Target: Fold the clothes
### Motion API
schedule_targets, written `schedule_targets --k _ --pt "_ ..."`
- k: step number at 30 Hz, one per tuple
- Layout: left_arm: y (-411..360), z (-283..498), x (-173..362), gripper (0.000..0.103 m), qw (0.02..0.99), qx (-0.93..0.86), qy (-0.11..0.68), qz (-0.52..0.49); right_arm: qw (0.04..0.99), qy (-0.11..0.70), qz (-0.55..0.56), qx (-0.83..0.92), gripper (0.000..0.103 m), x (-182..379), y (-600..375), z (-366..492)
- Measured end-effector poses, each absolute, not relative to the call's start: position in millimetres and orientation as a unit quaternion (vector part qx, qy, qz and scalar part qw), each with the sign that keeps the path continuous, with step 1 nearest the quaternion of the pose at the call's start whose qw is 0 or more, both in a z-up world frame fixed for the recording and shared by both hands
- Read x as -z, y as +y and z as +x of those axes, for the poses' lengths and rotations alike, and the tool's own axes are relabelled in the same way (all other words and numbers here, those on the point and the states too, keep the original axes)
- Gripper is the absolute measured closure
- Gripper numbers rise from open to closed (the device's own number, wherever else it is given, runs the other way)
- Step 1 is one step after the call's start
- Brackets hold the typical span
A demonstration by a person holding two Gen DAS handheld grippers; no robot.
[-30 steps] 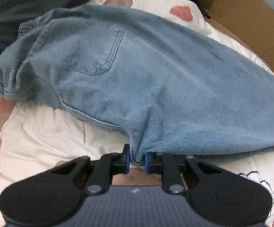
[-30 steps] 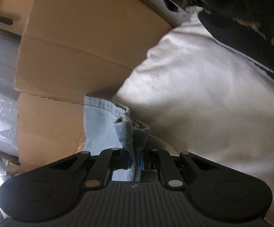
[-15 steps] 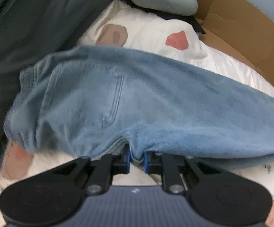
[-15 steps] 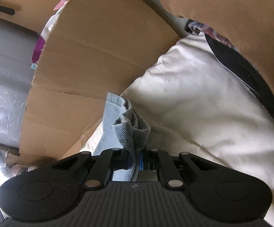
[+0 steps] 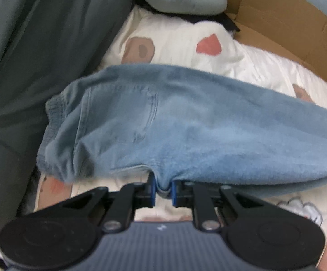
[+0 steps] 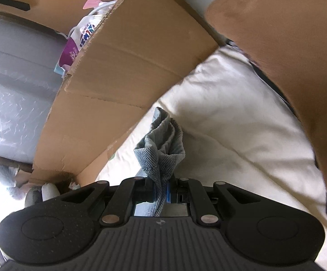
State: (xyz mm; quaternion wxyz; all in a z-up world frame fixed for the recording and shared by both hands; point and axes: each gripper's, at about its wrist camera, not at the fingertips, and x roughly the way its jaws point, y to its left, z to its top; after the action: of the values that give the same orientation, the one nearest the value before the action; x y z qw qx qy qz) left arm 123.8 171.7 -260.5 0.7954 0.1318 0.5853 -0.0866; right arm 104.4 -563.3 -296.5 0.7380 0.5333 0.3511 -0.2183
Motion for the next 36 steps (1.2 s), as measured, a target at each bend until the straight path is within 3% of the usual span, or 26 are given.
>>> schedule_targets --k 12,36 --pt "196 60 288 0.090 0.790 0.114 0.589 0.124 0.736 0.353 0.526 0.241 0.096 282 -572 27" --pt "211 38 297 0.091 0.815 0.108 0.565 0.064 0.744 0.352 0.507 0.258 0.096 256 -544 -64"
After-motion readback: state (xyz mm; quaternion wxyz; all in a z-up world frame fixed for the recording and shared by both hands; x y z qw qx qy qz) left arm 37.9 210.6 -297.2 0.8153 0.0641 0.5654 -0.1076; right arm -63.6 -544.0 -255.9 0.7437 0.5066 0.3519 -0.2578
